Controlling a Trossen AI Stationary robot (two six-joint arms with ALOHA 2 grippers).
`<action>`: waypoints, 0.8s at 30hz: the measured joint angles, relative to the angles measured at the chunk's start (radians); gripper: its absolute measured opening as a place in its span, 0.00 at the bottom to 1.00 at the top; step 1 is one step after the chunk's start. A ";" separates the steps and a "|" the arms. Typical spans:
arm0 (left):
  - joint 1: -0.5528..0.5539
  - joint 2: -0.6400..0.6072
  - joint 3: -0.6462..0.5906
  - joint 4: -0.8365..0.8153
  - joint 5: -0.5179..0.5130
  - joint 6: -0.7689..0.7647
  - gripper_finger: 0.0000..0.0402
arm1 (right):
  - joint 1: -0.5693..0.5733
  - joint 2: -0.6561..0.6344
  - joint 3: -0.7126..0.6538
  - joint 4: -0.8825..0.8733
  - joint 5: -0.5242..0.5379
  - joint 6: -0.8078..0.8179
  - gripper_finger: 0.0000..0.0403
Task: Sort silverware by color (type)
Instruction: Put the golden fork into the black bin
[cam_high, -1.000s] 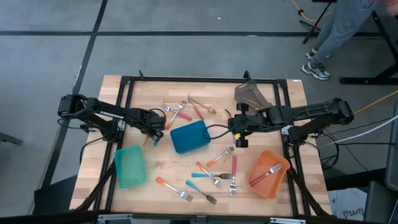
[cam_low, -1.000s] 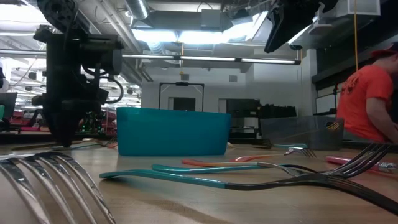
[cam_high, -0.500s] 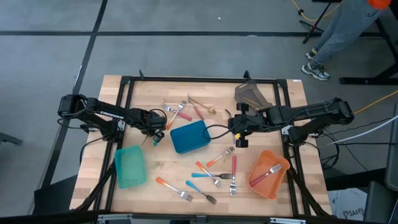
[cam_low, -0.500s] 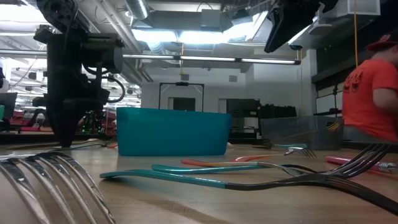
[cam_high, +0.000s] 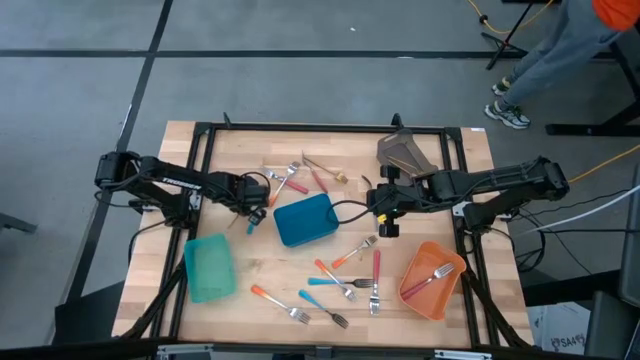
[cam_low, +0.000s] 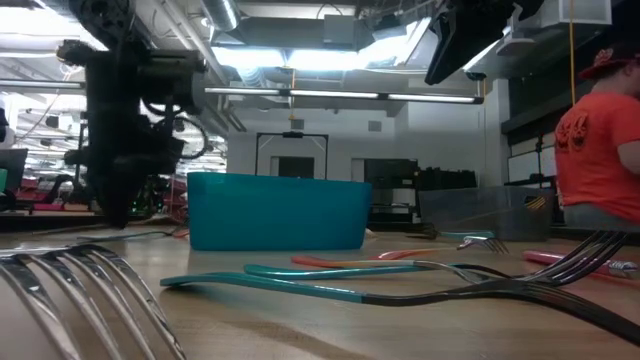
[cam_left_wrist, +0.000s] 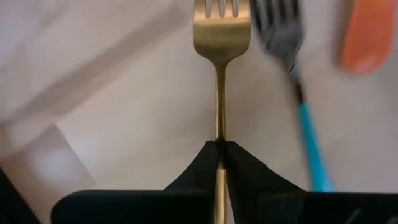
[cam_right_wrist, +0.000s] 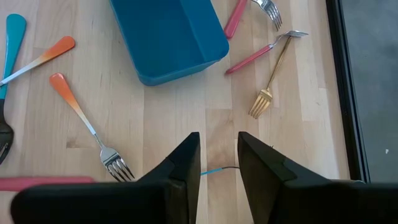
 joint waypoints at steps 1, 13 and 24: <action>-0.001 0.000 0.009 -0.009 -0.006 0.000 0.03 | 0.000 0.000 0.000 0.000 0.000 0.000 0.24; -0.002 -0.002 0.182 -0.136 -0.141 0.100 0.03 | 0.000 0.000 0.000 0.000 0.002 0.003 0.24; -0.002 -0.004 0.353 0.048 -0.288 0.561 0.03 | -0.001 0.000 0.038 -0.004 0.072 0.134 0.24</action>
